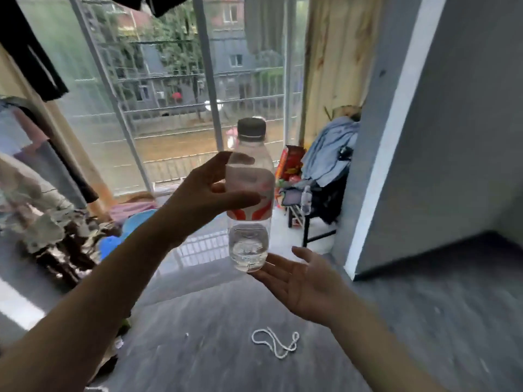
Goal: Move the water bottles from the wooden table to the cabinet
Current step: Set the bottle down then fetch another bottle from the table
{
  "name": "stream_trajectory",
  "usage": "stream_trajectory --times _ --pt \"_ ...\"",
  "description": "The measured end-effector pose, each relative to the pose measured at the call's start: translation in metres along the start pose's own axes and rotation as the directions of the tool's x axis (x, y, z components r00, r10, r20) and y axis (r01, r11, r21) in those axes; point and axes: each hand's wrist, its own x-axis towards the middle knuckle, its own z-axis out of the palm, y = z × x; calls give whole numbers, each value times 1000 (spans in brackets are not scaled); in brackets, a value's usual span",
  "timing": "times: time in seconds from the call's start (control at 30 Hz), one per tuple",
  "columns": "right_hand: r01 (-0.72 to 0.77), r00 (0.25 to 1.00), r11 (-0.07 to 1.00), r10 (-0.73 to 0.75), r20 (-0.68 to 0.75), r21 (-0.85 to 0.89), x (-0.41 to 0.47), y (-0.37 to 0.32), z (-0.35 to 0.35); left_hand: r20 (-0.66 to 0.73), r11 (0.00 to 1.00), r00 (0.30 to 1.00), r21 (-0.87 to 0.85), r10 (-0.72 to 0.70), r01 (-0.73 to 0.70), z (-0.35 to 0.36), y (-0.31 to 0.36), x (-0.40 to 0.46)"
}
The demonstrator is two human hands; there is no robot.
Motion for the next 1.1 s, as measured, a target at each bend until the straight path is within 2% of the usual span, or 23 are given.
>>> stream_trajectory --times 0.1,0.23,0.43,0.67,0.8,1.0,1.1 --pt "145 987 987 -139 -85 65 -46 -46 -58 155 997 985 -36 76 -71 83 20 41" --pt "311 941 942 -286 -181 128 -115 -86 -125 320 984 931 -82 175 -157 189 53 77" --pt "556 806 808 -467 -364 193 -217 -103 -205 519 955 806 -227 283 -189 332 100 98" --pt "775 596 592 -568 -567 222 -308 -85 -269 707 906 583 -402 399 -132 465 149 87" --pt "824 538 510 -567 -624 246 -336 -69 -284 769 875 427 -462 475 -143 514 161 78" --pt "901 425 341 -579 -696 267 -355 -64 -289 806 839 242 -538 540 -80 562 175 86" --pt "927 373 277 -603 -705 254 -359 -64 -289 801 818 174 -573 573 -57 580 183 95"
